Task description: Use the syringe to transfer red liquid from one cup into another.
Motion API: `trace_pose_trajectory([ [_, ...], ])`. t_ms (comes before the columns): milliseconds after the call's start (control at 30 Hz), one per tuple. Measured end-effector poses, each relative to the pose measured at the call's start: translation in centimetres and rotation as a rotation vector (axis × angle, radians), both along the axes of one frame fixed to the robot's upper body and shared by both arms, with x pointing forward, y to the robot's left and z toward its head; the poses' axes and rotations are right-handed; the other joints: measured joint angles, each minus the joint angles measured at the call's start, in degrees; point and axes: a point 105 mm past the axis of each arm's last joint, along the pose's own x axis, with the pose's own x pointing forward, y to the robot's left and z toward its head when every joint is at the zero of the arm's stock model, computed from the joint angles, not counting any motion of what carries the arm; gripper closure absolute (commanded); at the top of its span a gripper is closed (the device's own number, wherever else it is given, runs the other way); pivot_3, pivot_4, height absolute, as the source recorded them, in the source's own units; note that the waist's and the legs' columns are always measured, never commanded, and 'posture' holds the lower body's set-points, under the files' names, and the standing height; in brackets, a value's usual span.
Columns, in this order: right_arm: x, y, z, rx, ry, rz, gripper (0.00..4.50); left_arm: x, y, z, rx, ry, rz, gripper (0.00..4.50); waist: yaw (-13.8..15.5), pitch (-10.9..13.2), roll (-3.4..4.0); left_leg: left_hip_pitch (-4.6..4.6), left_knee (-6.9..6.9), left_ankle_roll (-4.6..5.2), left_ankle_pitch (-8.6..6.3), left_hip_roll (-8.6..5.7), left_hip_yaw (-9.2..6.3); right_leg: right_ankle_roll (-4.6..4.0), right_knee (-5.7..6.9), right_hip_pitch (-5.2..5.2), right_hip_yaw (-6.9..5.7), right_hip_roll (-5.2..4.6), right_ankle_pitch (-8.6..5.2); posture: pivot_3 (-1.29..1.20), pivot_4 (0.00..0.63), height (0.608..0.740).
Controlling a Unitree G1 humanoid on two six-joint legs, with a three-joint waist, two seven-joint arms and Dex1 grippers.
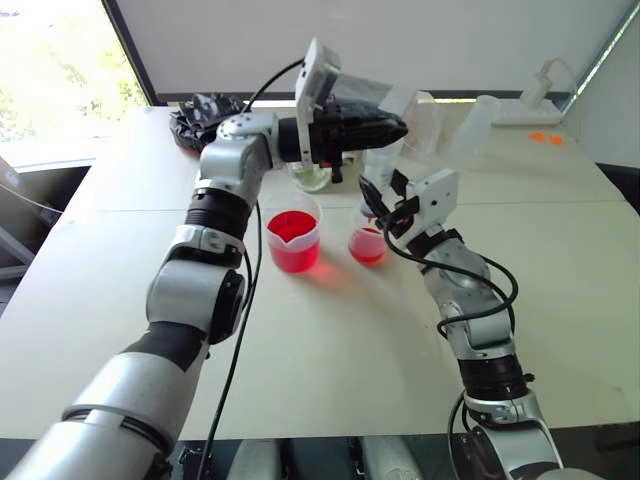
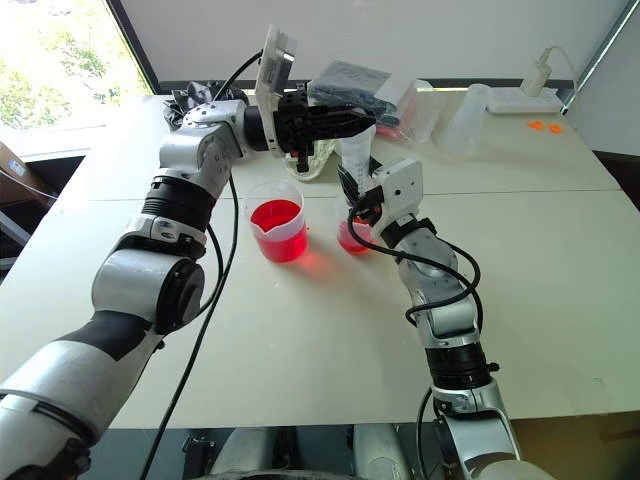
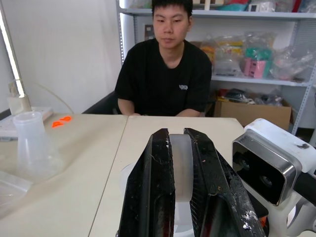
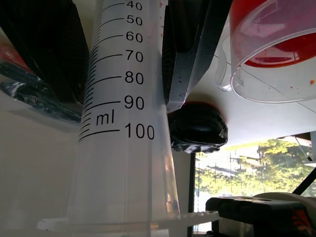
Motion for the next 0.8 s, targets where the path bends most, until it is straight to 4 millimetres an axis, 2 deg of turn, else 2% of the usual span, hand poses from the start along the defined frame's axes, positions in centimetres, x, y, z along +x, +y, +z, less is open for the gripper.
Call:
trace_pose_trajectory([
  [633, 0.1, -0.3, -0.2, -0.002, 0.036, 0.006, 3.08, 0.4, -0.3, -0.3, 0.003, 0.020, 0.012, 4.45, 0.0, 0.0, 0.00, 0.00, 0.00, 0.00, 0.00, 0.00, 0.00, 0.00, 0.00, 0.00, 0.00, 0.00, 0.00, 0.00, 0.150, 0.711],
  [733, 0.2, -0.5, -0.2, -0.004, 0.040, -0.003, 3.08, 0.3, -0.3, -0.3, 0.004, 0.044, -0.002, 3.23, 0.1, 0.0, 0.00, 0.00, 0.00, 0.00, 0.00, 0.00, 0.00, 0.00, 0.00, 0.00, 0.00, 0.00, 0.00, 0.00, 0.150, 0.711],
  [800, 0.4, -1.5, 0.0, 0.007, 0.041, -0.043, 3.08, 0.1, 0.0, -0.5, 0.013, 0.079, -0.021, 2.40, 0.1, 0.0, 0.00, -0.01, 0.01, 0.00, 0.00, -0.01, 0.00, 0.00, 0.00, 0.01, 0.00, 0.00, 0.00, 0.00, 0.150, 0.711],
])
